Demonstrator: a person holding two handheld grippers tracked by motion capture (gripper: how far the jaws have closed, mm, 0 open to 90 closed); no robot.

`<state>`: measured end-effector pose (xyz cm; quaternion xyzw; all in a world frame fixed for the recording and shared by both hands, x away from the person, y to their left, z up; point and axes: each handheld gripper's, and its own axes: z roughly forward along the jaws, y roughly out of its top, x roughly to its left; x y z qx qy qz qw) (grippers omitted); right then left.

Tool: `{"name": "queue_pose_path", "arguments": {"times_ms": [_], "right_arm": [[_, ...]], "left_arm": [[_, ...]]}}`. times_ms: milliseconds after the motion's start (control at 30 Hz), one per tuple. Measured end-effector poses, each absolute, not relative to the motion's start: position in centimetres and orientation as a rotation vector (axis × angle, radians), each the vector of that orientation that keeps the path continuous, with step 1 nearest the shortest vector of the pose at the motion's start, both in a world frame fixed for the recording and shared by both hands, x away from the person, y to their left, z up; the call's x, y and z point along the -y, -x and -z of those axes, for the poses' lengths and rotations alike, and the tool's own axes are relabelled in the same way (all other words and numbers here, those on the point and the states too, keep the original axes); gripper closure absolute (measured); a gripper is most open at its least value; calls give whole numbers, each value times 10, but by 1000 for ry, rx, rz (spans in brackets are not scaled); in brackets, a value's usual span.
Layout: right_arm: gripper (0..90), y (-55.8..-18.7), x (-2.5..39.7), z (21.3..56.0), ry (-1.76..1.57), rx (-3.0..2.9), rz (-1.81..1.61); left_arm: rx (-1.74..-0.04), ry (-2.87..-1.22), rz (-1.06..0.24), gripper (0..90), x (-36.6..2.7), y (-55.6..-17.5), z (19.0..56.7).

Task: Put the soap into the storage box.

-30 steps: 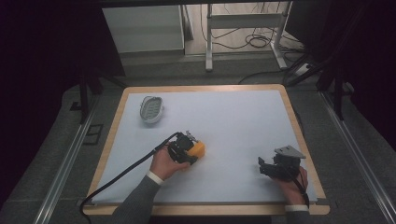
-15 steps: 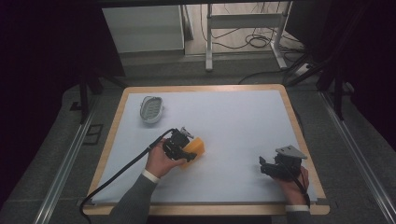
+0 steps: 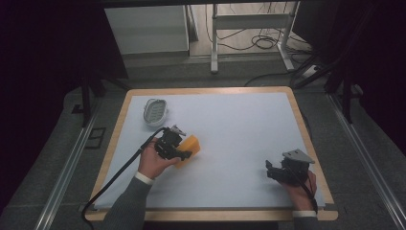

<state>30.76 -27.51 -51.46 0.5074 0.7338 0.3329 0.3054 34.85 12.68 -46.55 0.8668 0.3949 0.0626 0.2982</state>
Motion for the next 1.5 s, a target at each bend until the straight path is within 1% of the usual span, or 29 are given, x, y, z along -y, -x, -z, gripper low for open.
{"name": "queue_pose_path", "arguments": {"times_ms": [567, 833, 1100, 1267, 1333, 1500], "right_arm": [[93, -308, 278, 513, -1371, -1917, -872], [94, -307, 276, 514, -1361, -1923, -875], [93, -307, 278, 513, -1370, -1915, -874], [93, -307, 277, 513, -1370, -1915, -871], [94, -307, 277, 513, -1371, -1914, -870], [93, -308, 278, 513, -1374, -1914, -865]], "left_arm": [[-1090, -2266, -203, 612, -150, -352, 451], [-1119, -2261, -233, 612, -157, -360, 451], [-1146, -2242, -230, 612, -164, -368, 450], [-1144, -2235, -237, 611, -168, -370, 447], [-1138, -2225, -263, 612, -169, -369, 446], [-1141, -2216, -261, 611, -172, -370, 442]]}}
